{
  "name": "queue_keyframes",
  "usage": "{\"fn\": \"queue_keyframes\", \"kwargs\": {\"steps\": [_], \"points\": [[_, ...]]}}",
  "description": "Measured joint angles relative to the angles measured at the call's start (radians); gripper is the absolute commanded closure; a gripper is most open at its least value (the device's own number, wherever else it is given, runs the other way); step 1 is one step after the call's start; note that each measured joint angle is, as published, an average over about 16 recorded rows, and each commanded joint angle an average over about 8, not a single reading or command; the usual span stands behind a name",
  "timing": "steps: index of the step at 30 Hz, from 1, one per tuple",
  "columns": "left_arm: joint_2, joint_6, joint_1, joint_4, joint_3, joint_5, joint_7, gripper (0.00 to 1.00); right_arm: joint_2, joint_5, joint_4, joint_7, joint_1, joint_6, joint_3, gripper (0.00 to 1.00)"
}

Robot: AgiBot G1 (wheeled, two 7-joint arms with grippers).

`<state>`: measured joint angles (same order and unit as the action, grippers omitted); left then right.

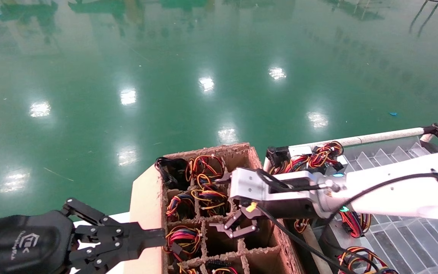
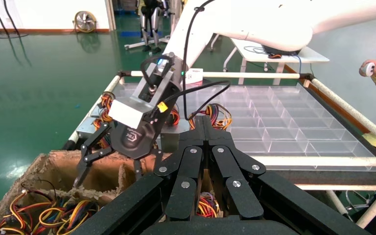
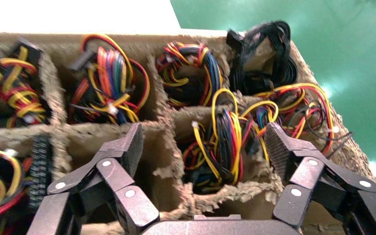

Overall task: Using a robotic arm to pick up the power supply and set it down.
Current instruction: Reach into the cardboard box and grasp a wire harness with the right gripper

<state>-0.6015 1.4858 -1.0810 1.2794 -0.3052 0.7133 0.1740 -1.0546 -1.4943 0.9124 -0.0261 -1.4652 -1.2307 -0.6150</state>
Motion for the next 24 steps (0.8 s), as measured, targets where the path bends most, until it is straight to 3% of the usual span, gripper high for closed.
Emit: {"fn": "queue_keyframes", "kwargs": {"steps": [5,7,24], "points": [[0.000,0.000,0.000,0.000,0.000,0.000,0.000,0.10,-0.033,-0.021,-0.049,-0.030,-0.022,0.015,-0.010,1.00],[0.000,0.000,0.000,0.000,0.000,0.000,0.000,0.00,-0.043,-0.029,-0.065,-0.042,-0.029,0.022,-0.014,1.00],[0.000,0.000,0.000,0.000,-0.001,-0.001,-0.001,0.00,-0.110,-0.092,-0.151,-0.114,-0.064,0.069,-0.044,1.00]]}}
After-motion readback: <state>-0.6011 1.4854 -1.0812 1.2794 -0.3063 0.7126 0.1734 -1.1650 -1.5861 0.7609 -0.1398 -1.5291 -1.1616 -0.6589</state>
